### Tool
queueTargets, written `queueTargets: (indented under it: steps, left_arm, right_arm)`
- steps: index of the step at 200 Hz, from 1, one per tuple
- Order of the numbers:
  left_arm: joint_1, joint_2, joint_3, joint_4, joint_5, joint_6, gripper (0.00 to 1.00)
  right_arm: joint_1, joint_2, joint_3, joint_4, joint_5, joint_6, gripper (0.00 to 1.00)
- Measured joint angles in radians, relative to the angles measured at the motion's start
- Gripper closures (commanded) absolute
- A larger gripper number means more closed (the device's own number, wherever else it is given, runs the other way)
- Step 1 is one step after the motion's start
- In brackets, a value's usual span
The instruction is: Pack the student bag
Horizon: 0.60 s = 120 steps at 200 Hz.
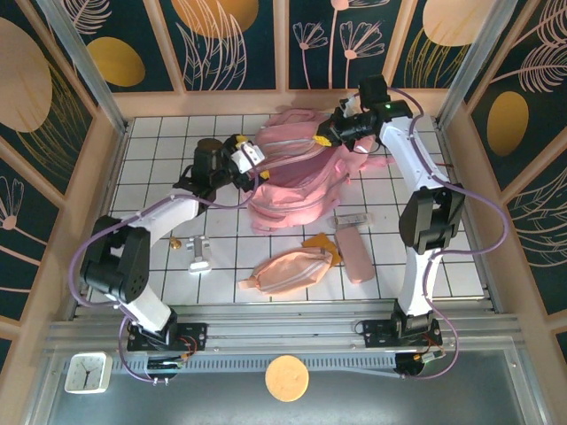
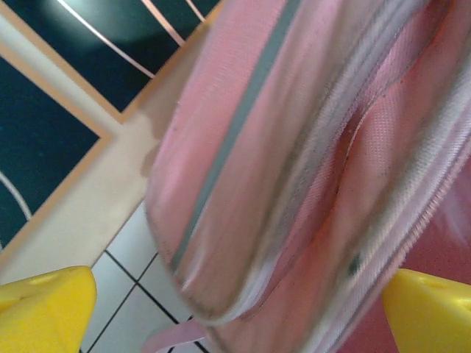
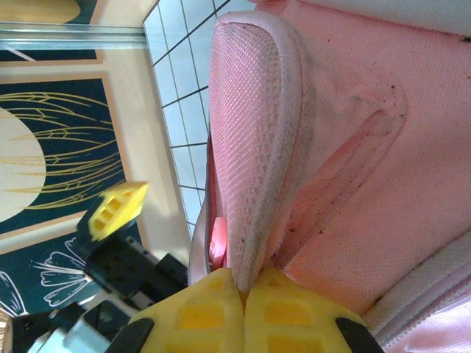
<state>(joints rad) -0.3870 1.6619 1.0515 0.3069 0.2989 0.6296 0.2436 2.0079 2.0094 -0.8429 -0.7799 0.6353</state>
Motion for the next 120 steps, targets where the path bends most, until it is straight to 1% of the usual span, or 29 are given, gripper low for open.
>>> queueTargets:
  steps: [22, 30, 34, 39, 43, 46, 52, 54, 55, 57, 71, 76, 84, 97, 107, 120]
  left_arm:
    - [-0.016, 0.072, 0.058, -0.005, -0.016, 0.016, 0.04]
    - [-0.020, 0.099, 0.086, -0.005, -0.025, 0.018, 0.08]
    - [-0.023, 0.114, 0.103, -0.004, -0.030, 0.021, 0.13]
    - [-0.025, 0.130, 0.121, -0.003, -0.043, 0.020, 0.23]
    - [-0.026, 0.144, 0.136, -0.005, -0.049, 0.011, 0.36]
    - [-0.027, 0.154, 0.147, -0.005, -0.052, 0.018, 0.50]
    - [-0.029, 0.174, 0.171, -0.009, -0.062, 0.007, 0.88]
    - [-0.030, 0.181, 0.180, -0.010, -0.060, 0.008, 0.98]
    - [-0.030, 0.183, 0.183, -0.011, -0.061, 0.006, 1.00]
    - [-0.031, 0.191, 0.194, -0.016, -0.066, 0.001, 1.00]
    - [-0.034, 0.227, 0.258, -0.059, -0.072, -0.032, 1.00]
    - [-0.035, 0.237, 0.285, -0.076, -0.080, -0.044, 1.00]
    - [-0.036, 0.252, 0.327, -0.096, -0.095, -0.064, 1.00]
    - [-0.042, 0.268, 0.394, -0.151, -0.127, -0.103, 1.00]
    - [-0.050, 0.271, 0.436, -0.201, -0.156, -0.142, 1.00]
    - [-0.059, 0.275, 0.494, -0.269, -0.205, -0.205, 1.00]
  right_arm:
    - [0.008, 0.000, 0.000, 0.001, 0.000, 0.004, 1.00]
    - [0.012, 0.000, 0.000, 0.001, 0.000, 0.007, 1.00]
    - [0.013, 0.000, 0.000, 0.002, 0.000, 0.008, 1.00]
    - [0.016, 0.000, 0.000, 0.002, 0.000, 0.010, 1.00]
    - [0.018, 0.000, 0.000, 0.004, 0.000, 0.011, 1.00]
    - [0.019, 0.000, 0.000, 0.006, 0.000, 0.011, 1.00]
    - [0.023, 0.000, 0.000, 0.010, 0.000, 0.012, 1.00]
    - [0.023, 0.000, 0.000, 0.011, 0.000, 0.014, 1.00]
    - [0.024, 0.000, 0.000, 0.012, 0.000, 0.014, 1.00]
    - [0.024, 0.000, 0.000, 0.013, 0.000, 0.014, 0.98]
    - [0.025, 0.000, 0.000, 0.024, 0.014, 0.023, 0.68]
    - [0.023, 0.000, -0.002, 0.024, 0.020, 0.024, 0.62]
    - [0.019, -0.002, -0.004, 0.024, 0.028, 0.019, 0.55]
    - [0.014, -0.037, -0.048, 0.049, 0.079, 0.015, 0.48]
    - [0.012, -0.097, -0.137, 0.084, 0.127, 0.011, 0.42]
    - [0.011, -0.217, -0.289, 0.110, 0.202, 0.033, 0.39]
